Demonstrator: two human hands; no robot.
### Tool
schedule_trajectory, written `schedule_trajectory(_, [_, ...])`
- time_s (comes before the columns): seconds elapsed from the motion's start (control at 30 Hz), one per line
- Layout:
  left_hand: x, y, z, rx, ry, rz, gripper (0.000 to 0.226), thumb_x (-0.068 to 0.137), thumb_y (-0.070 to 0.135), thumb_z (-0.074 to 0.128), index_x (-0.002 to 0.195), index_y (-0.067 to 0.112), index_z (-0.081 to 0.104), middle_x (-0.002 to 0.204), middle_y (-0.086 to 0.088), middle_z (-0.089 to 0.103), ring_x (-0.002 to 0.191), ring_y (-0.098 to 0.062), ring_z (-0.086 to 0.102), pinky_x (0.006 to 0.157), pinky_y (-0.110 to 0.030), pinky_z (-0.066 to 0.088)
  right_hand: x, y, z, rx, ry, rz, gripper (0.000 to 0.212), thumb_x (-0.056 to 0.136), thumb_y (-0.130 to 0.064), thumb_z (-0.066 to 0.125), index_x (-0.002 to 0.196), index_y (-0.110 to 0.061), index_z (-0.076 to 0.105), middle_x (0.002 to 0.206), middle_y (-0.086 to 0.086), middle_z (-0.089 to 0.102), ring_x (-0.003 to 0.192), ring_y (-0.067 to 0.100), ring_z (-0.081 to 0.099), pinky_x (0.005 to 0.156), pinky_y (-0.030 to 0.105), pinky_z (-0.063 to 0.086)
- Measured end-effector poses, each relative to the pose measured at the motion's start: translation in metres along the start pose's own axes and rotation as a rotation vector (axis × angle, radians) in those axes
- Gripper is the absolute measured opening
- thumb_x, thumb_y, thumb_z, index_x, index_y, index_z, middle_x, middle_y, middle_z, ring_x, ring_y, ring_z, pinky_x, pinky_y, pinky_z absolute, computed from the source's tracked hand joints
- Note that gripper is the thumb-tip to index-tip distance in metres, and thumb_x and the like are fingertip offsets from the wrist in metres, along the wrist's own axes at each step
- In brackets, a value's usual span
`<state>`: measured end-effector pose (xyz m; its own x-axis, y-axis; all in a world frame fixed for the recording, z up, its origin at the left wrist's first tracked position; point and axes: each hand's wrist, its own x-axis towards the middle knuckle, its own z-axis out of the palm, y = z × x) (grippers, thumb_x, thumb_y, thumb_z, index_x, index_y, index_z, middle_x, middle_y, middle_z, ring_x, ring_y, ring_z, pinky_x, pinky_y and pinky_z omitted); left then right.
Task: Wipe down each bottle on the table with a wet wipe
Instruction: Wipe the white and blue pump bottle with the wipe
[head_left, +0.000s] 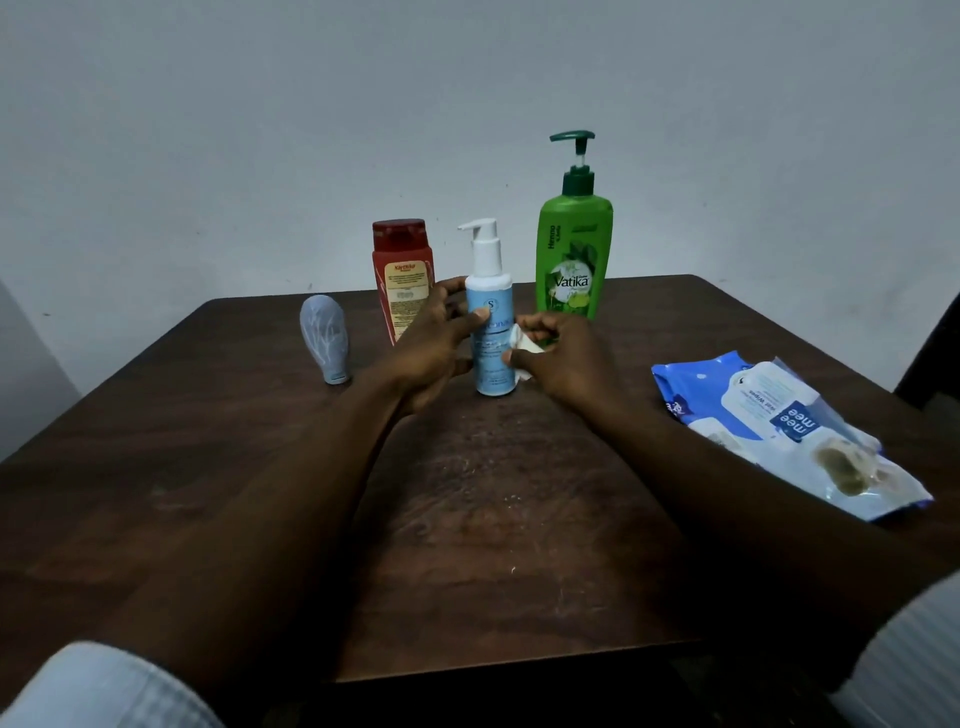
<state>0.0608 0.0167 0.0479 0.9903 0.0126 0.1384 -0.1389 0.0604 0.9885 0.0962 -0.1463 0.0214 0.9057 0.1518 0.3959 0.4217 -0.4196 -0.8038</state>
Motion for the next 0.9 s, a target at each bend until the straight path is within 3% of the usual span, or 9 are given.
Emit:
schedule_trajectory(0.17, [0.016,-0.008,0.003,0.071,0.044,0.047,0.039,0.104,0.011,0.051,0.138,0.026,0.041,0.138,0.000,0.052,0.118,-0.012,0.057,0.095,-0.042,0.052,0.012,0.007,0.009,-0.044,0.056,-0.019,0.045,0.080,-0.017,0.081,0.123,-0.013,0.069,0.112,-0.002,0.072,0.095,0.003,0.062,0.071,0.001,0.040])
schedule_trajectory(0.3, [0.027,-0.014,0.005,0.123,0.109,0.086,0.038,0.104,0.014,0.051,0.140,0.025,0.041,0.142,-0.005,0.050,0.127,-0.021,0.055,0.106,-0.052,0.048,0.019,0.007,0.018,-0.050,0.095,-0.029,0.042,0.080,-0.013,0.080,0.122,-0.012,0.071,0.112,0.002,0.074,0.094,0.002,0.064,0.070,-0.001,0.040])
schedule_trajectory(0.53, [0.035,-0.020,0.006,0.127,0.189,0.109,0.045,0.105,0.011,0.049,0.146,0.021,0.035,0.144,-0.011,0.047,0.122,-0.021,0.057,0.106,-0.052,0.048,0.024,0.006,0.032,-0.032,0.158,-0.050,0.036,0.081,-0.007,0.078,0.116,-0.005,0.072,0.108,0.007,0.075,0.087,0.002,0.063,0.064,-0.008,0.037])
schedule_trajectory(0.9, [0.033,-0.020,0.007,0.157,0.218,0.093,0.049,0.104,0.007,0.048,0.149,0.015,0.032,0.151,-0.009,0.046,0.133,-0.023,0.051,0.111,-0.052,0.044,0.026,0.006,0.036,-0.016,0.179,-0.048,0.037,0.082,-0.007,0.077,0.119,-0.005,0.071,0.109,0.008,0.075,0.090,0.005,0.065,0.066,-0.008,0.038])
